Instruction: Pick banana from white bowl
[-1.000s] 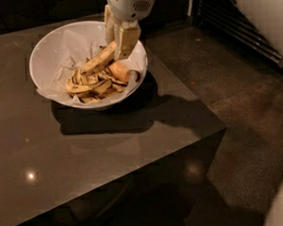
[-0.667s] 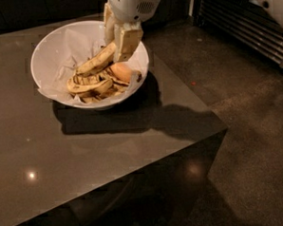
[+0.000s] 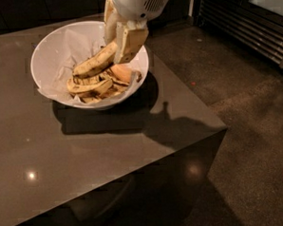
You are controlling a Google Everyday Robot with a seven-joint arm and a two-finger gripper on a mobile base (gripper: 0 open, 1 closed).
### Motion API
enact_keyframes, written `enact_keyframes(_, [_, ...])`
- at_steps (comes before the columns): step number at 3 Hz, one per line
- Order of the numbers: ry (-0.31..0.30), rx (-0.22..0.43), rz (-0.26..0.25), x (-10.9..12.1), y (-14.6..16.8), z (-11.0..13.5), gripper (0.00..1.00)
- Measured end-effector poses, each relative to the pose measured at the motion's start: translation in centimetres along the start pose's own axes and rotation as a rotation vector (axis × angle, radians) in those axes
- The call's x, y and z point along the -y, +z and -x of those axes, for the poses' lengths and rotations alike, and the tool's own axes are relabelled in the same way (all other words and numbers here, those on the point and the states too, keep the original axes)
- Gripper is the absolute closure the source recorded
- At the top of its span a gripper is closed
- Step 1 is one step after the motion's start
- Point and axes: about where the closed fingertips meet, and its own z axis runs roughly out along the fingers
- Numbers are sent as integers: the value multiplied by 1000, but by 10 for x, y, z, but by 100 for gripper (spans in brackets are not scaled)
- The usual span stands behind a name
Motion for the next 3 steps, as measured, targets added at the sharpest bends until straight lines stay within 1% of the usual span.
enact_keyframes(1, [-5, 19, -22, -9, -9, 4, 100])
enact_keyframes(2, [33, 60, -31, -36, -15, 11, 100])
enact_keyframes(3, [101, 90, -29, -71, -21, 19, 100])
